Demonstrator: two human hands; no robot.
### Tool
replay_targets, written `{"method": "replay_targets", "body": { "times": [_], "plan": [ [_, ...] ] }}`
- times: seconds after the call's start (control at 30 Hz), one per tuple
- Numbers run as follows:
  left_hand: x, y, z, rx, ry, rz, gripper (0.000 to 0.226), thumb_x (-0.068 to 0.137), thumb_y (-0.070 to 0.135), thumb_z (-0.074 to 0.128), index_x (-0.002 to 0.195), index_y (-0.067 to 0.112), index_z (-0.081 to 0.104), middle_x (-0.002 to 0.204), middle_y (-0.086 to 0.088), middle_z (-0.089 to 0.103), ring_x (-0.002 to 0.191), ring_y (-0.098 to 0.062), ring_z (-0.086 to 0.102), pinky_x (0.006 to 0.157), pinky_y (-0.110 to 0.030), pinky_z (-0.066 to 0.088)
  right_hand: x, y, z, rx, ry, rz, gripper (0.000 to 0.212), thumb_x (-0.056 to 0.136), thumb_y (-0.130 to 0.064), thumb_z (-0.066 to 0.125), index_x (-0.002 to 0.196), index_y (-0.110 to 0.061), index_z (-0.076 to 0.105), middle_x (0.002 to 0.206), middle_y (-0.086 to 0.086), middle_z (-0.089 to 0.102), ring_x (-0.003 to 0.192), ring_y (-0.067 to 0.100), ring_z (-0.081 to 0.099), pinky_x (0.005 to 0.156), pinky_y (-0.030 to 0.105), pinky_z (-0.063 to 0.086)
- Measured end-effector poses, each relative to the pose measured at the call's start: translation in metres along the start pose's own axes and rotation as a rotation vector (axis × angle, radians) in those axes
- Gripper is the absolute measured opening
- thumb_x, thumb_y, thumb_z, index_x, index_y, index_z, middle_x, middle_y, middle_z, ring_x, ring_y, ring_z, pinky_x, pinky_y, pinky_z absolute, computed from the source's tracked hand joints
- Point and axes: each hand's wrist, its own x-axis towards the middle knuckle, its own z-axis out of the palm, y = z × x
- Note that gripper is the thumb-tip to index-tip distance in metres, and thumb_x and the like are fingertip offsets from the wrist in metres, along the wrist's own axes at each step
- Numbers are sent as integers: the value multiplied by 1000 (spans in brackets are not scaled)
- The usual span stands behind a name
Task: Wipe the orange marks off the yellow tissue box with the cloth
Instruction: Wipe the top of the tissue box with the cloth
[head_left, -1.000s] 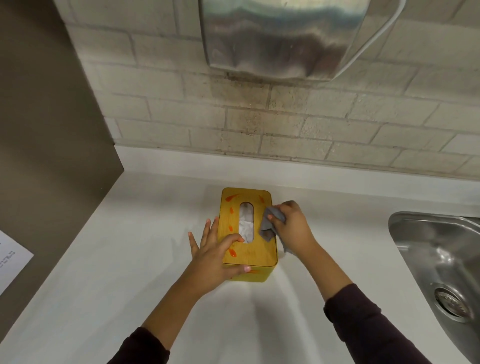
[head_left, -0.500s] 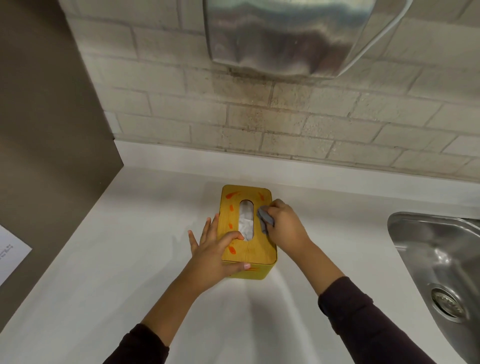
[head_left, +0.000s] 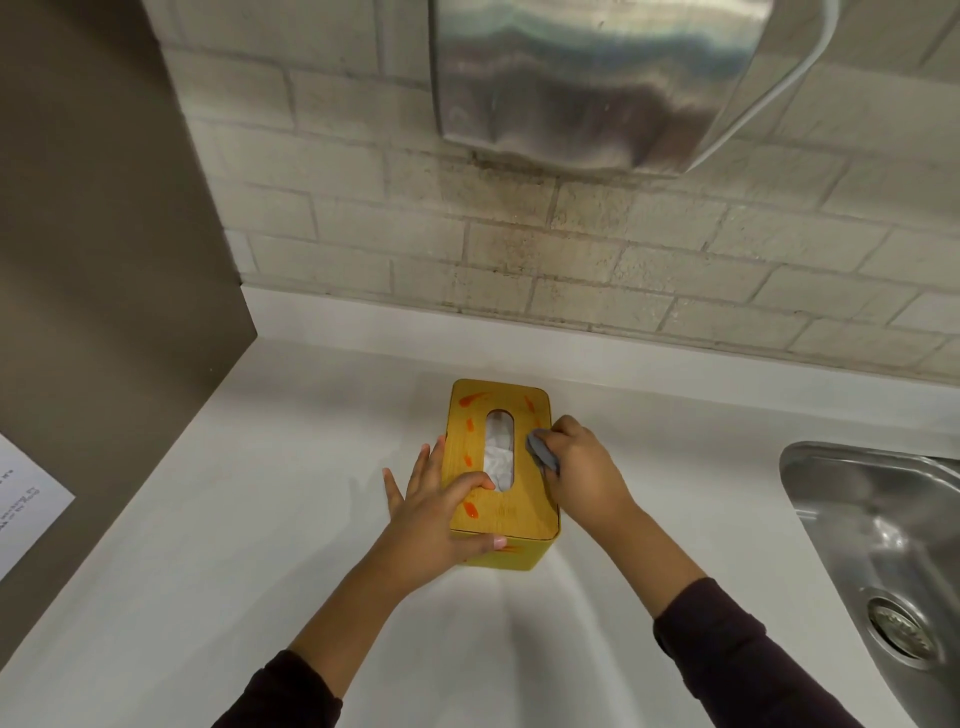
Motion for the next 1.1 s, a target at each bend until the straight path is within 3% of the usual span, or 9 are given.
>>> {"method": "replay_targets", "body": {
  "times": [0.1, 0.23, 0.33, 0.47, 0.57, 0.67, 0.87, 0.97, 1.1],
  "plan": [
    [0, -1, 0, 27, 4, 12, 66, 60, 84, 47, 118, 56, 33, 158, 3, -8, 145, -23, -14, 107, -56, -20, -14, 1, -10, 49, -75, -143, 24, 86, -4, 57, 107, -8, 67, 97, 15, 60, 87, 28, 57, 73, 32, 49],
    [0, -2, -1, 33, 4, 24, 70, 57, 88, 41, 119, 56, 34, 158, 1, -7, 145, -24, -14, 107, -57, -19, -15, 18, -40, 73, -247, -191, 18, 81, 1, 58, 89, -8, 71, 85, 12, 63, 78, 19, 59, 73, 28, 48],
    [-1, -1, -1, 20, 5, 25, 76, 52, 93, 33, 118, 56, 33, 158, 2, -8, 145, -24, -15, 106, -56, -20, 2, 31, -45, 7, -95, -48, 15, 84, 0, 55, 71, -1, 63, 72, 14, 59, 75, 23, 54, 67, 33, 46],
    [0, -2, -1, 48, -4, 16, 76, 51, 94, 31, 118, 58, 30, 158, 3, -9, 145, -23, -15, 107, -57, -20, 26, 17, -33, 277, 13, 149, 32, 88, 2, 48, 58, 8, 58, 54, 10, 57, 72, 11, 53, 70, 21, 40],
    [1, -1, -1, 50, -11, 15, 72, 55, 90, 37, 119, 56, 32, 158, 2, -9, 145, -24, -14, 107, -58, -19, 38, 7, -17, 309, 9, 186, 26, 82, 7, 52, 58, -1, 55, 70, 12, 53, 73, 17, 51, 64, 19, 32],
    [1, -1, -1, 53, -2, 12, 71, 57, 89, 39, 119, 55, 33, 158, 1, -8, 145, -24, -14, 107, -58, -19, 38, 2, -4, 254, 1, 174, 12, 82, 5, 54, 73, 9, 61, 88, 23, 57, 80, 32, 55, 59, 18, 28],
    [0, -1, 0, 67, 6, 14, 73, 56, 91, 36, 120, 55, 33, 158, 1, -8, 145, -25, -12, 107, -58, -18, 31, 13, 0, 206, 11, 143, 13, 84, -1, 55, 81, 2, 67, 90, 21, 61, 82, 31, 59, 64, 24, 38],
    [1, -1, 0, 56, 3, 11, 71, 57, 89, 39, 119, 55, 34, 158, 1, -8, 145, -25, -12, 107, -59, -16, 33, 12, 1, 173, 71, 143, 15, 87, -5, 55, 85, -2, 70, 92, 19, 62, 82, 31, 60, 62, 20, 34],
    [0, -1, 0, 62, 13, 11, 73, 55, 90, 36, 119, 54, 34, 158, 1, -6, 145, -25, -11, 108, -60, -15, 24, 9, 2, 199, 20, -7, 19, 86, -3, 57, 97, -8, 71, 101, 17, 65, 90, 29, 61, 74, 26, 46]
  ]
}}
